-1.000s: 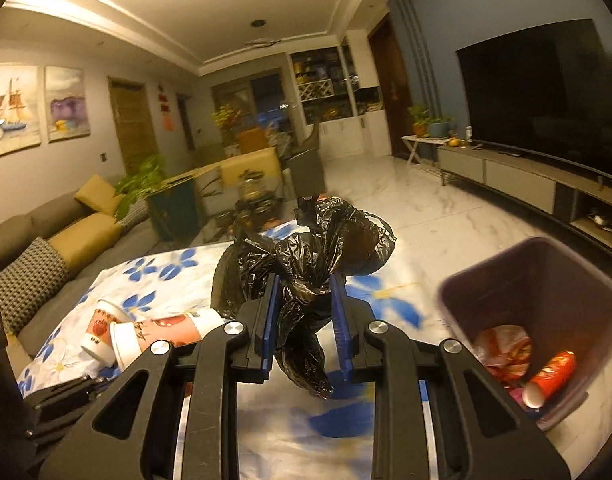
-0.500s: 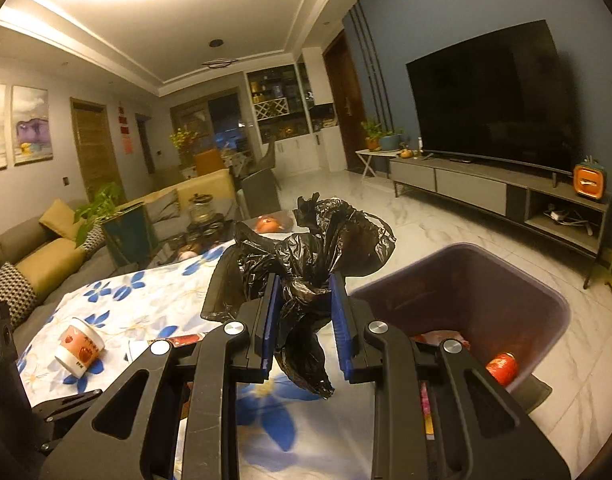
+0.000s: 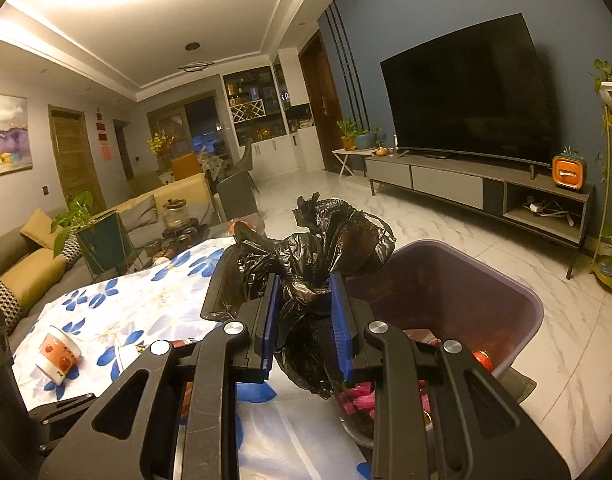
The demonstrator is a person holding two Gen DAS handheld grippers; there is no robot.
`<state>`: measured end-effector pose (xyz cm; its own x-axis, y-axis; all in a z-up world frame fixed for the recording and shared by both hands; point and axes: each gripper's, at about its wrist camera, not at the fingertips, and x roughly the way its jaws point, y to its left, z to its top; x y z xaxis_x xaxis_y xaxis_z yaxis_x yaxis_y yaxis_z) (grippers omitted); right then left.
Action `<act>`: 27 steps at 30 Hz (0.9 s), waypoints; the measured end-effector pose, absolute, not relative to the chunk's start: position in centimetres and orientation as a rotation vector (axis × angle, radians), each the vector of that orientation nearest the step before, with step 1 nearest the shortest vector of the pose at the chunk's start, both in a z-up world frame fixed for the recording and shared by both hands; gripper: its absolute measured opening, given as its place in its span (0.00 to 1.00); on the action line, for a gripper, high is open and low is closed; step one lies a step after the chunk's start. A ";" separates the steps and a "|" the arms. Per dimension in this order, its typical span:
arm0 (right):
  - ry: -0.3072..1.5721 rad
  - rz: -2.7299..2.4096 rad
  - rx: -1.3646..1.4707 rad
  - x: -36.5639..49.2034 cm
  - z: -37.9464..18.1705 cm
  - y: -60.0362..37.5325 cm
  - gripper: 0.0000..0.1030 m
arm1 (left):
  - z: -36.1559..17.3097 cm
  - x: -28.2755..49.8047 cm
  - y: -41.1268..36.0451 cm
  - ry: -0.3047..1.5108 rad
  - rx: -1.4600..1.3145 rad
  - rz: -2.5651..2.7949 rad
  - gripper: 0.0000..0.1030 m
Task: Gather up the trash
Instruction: 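Carry the paper cup and black bag over the grey bin with both grippers, then open both grippers over the bin to drop the black bag and paper cup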
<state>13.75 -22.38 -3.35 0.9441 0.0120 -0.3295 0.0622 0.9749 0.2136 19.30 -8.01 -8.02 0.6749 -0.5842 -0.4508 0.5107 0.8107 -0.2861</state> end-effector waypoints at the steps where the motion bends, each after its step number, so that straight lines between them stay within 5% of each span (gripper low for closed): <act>1: 0.336 -0.029 0.224 13.7 -3.4 -22.5 0.25 | -8.0 19.3 -8.1 0.556 -0.141 -0.619 0.02; 27: 0.359 -0.076 0.230 14.2 -3.5 -22.4 0.26 | -8.6 20.6 -9.6 0.574 -0.146 -0.646 0.02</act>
<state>14.21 -22.40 -3.46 0.9336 -0.0325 -0.3568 0.1139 0.9711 0.2096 20.58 -9.57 -8.55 0.6496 -0.6059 -0.4592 0.5272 0.7942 -0.3021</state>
